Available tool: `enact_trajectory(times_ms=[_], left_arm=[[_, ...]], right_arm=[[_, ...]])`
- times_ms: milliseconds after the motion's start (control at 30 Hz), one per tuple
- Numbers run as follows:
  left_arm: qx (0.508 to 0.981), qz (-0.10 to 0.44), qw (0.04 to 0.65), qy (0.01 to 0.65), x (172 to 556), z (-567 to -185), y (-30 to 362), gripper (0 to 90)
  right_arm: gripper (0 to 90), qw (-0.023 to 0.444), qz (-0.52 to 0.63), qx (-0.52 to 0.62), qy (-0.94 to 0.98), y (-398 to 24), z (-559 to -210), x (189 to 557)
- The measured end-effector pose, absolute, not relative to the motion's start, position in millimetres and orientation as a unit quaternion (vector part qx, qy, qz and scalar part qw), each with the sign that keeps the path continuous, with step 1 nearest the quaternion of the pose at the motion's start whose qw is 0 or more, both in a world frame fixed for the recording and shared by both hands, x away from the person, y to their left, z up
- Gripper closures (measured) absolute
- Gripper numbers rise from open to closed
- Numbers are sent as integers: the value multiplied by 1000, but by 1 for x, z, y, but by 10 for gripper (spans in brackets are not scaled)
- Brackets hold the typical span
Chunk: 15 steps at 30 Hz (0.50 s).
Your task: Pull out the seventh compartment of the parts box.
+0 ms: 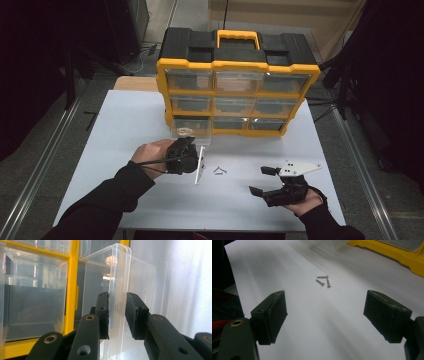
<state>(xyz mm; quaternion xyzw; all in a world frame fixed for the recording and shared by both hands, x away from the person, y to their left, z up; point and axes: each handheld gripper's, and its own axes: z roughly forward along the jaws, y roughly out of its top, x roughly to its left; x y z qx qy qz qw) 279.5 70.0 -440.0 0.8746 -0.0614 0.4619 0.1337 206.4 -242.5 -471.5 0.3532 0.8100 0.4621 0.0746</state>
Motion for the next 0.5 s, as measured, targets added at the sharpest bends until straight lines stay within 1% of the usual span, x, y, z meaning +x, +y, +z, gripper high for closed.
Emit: enact_trajectory(times_ms=[500], left_arm=[[876, 459, 133, -63, 279, -440, 72, 725]], right_arm=[[198, 74, 462, 354, 810, -243, -471, 206]])
